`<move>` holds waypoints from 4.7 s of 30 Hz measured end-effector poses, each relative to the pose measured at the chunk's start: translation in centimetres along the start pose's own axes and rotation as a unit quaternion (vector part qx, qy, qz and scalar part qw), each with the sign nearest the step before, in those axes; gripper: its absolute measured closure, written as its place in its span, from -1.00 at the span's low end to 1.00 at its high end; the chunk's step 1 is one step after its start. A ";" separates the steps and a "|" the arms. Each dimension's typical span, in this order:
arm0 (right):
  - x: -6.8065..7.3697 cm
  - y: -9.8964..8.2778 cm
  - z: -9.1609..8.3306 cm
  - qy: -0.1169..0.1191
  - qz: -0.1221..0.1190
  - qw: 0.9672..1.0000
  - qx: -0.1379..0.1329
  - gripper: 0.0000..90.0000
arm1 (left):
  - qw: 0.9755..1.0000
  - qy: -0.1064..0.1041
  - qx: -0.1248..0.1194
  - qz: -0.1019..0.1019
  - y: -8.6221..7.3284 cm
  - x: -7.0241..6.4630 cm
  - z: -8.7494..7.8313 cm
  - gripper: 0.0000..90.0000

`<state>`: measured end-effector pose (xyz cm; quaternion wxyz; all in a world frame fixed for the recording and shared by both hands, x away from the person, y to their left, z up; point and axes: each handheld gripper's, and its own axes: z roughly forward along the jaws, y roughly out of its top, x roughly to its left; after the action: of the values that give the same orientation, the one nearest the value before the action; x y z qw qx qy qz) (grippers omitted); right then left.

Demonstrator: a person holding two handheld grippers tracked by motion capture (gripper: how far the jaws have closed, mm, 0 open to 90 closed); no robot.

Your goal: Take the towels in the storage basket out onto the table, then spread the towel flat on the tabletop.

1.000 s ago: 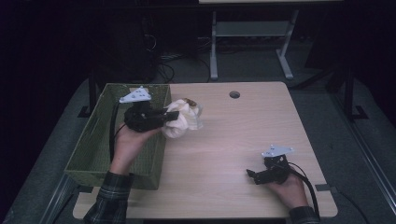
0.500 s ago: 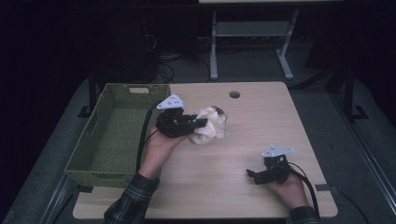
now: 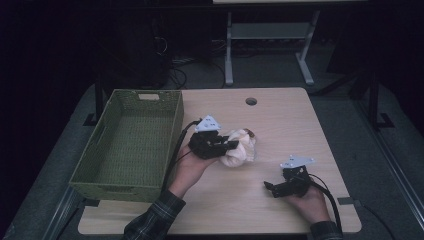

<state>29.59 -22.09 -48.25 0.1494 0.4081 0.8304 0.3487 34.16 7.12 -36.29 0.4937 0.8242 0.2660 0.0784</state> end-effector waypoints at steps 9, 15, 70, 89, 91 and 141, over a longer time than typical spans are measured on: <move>0.0 0.0 0.0 -0.001 -0.002 1.000 0.000 -0.96 | 1.000 0.001 0.032 0.002 -2.6 -0.1 3.3 0.64; 0.0 0.0 0.0 0.000 -0.002 1.000 0.000 -0.96 | 0.999 0.009 0.052 0.001 -4.3 0.7 4.8 0.63; 0.9 3.4 0.3 0.097 -0.033 0.994 -0.034 0.91 | 0.991 0.018 0.119 0.049 -7.9 -1.5 4.7 0.75; -4.0 1.0 -4.1 0.004 0.009 0.999 -0.039 0.93 | 0.994 0.051 0.091 0.005 -7.3 1.0 1.8 0.75; -4.5 0.4 -4.6 -0.013 0.015 0.999 -0.032 0.93 | 0.993 0.057 0.101 0.003 -7.5 1.0 1.8 0.72; -4.4 0.1 -4.0 0.004 0.015 0.999 -0.034 0.46 | 0.992 0.035 0.118 0.025 -6.8 -1.3 7.1 0.48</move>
<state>30.23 -27.27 -45.53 0.1547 0.4136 0.8125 0.3807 33.39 3.48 -45.45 0.3812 0.8798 0.2700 0.0880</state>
